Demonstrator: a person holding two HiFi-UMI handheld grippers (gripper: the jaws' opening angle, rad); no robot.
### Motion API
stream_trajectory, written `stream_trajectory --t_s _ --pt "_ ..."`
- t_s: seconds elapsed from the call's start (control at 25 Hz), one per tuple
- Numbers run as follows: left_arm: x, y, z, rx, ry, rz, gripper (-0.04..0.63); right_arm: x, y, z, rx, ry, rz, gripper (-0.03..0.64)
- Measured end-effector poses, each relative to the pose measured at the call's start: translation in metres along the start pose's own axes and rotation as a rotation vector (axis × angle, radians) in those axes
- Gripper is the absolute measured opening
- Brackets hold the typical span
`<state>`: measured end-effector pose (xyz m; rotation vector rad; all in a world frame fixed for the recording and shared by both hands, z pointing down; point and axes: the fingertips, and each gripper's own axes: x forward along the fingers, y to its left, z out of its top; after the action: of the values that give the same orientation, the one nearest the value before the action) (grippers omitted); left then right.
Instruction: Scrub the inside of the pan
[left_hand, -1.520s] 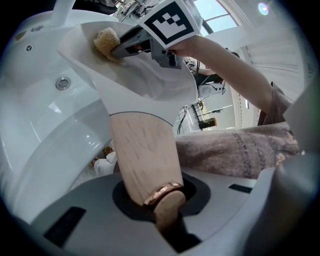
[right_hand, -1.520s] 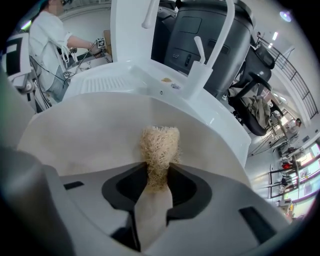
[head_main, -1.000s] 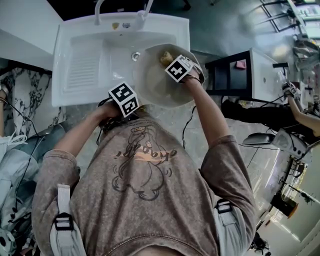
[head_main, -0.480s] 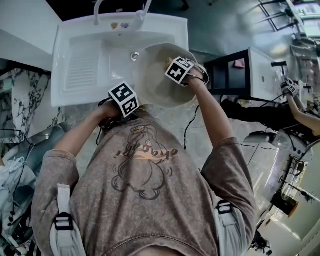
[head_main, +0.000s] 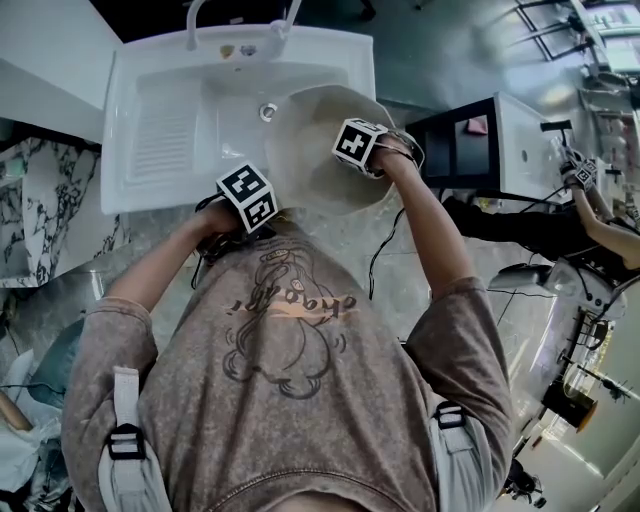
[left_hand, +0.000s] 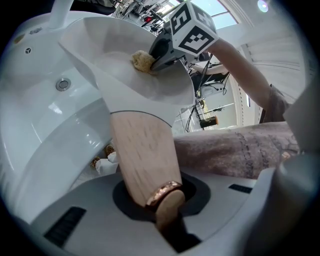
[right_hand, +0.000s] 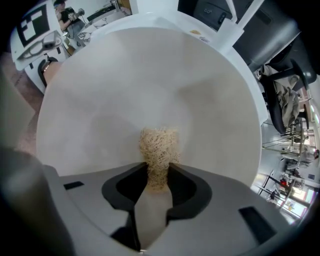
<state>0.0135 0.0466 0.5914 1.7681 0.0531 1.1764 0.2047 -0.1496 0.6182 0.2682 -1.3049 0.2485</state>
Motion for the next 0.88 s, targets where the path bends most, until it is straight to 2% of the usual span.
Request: stream_trajectory --t_s 0.32,0.88 --pt "0.000 0.002 -0.001 0.000 0.001 -0.001 0.055 0.004 0.033 0.000 0.000 -0.016 0.176 0.140" --pt "0.002 0.001 -0.001 -0.002 0.001 0.003 0.054 -0.003 0.084 0.010 -0.105 -0.030 0.312 0.140"
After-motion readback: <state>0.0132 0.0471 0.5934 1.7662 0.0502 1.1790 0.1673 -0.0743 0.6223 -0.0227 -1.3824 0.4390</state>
